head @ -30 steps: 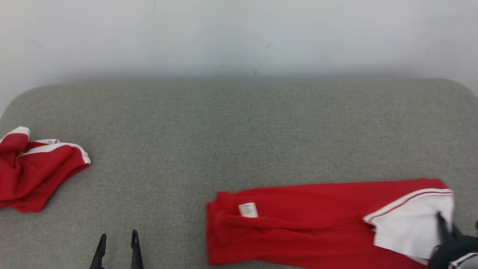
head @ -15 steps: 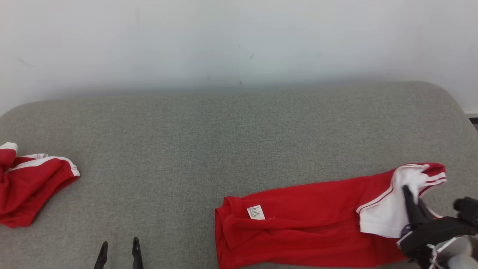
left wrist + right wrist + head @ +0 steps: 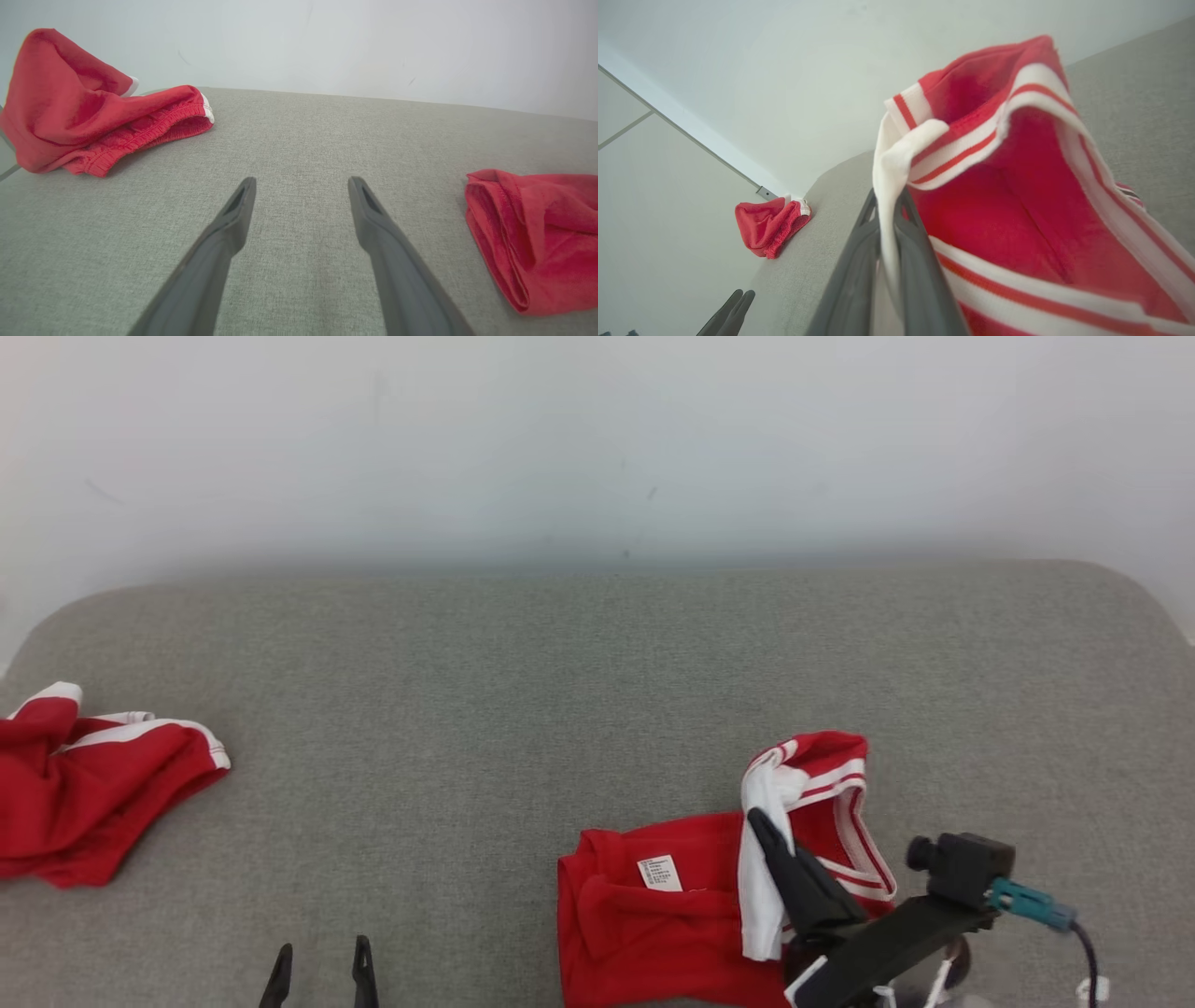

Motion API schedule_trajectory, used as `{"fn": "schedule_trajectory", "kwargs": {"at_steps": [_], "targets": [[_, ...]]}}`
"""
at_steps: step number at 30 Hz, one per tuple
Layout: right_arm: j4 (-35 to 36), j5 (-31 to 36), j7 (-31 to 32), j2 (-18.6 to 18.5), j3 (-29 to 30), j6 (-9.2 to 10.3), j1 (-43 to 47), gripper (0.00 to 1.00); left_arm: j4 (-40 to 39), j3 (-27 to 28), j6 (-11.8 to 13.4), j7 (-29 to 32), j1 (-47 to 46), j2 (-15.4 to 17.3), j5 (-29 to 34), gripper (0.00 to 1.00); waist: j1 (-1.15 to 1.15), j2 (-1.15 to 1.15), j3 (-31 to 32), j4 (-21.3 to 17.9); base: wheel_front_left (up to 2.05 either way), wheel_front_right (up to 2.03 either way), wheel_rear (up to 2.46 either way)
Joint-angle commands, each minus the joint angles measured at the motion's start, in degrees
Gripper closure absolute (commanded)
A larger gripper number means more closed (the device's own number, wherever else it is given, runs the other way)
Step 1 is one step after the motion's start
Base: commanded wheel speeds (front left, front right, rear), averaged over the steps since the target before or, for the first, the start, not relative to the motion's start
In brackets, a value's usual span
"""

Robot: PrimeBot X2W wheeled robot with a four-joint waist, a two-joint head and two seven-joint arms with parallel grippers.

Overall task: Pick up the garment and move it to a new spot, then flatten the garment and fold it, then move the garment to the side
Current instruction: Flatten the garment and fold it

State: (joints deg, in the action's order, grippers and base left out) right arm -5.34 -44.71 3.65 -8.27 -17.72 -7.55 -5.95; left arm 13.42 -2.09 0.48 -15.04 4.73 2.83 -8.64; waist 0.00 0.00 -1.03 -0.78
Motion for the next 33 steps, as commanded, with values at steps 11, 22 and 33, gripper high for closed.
{"fn": "schedule_trajectory", "kwargs": {"at_steps": [11, 22, 33], "targets": [[-12.6, 4.5, -2.0, 4.8, -6.6, 0.12, -5.8, 1.00, 2.4, -3.6, -0.3, -0.1, -3.0, 0.1, -1.1, 0.00, 0.00, 0.00, -1.4, 5.1, 0.00, 0.00, 0.00], [-24.6, 1.3, -8.7, 5.4, -13.1, 0.12, -10.7, 0.00, 3.8, -4.3, 0.1, -0.1, -4.1, 0.1, -1.6, 0.00, 0.00, 0.00, -1.8, 6.2, 0.00, 0.00, 0.00], [-11.3, -3.1, -17.4, -1.2, -9.8, 0.13, -10.2, 0.00, 3.2, -2.2, 0.2, -0.1, -2.3, 0.1, -1.6, 0.00, 0.00, 0.00, -0.9, 3.2, 0.00, 0.00, 0.00]]}}
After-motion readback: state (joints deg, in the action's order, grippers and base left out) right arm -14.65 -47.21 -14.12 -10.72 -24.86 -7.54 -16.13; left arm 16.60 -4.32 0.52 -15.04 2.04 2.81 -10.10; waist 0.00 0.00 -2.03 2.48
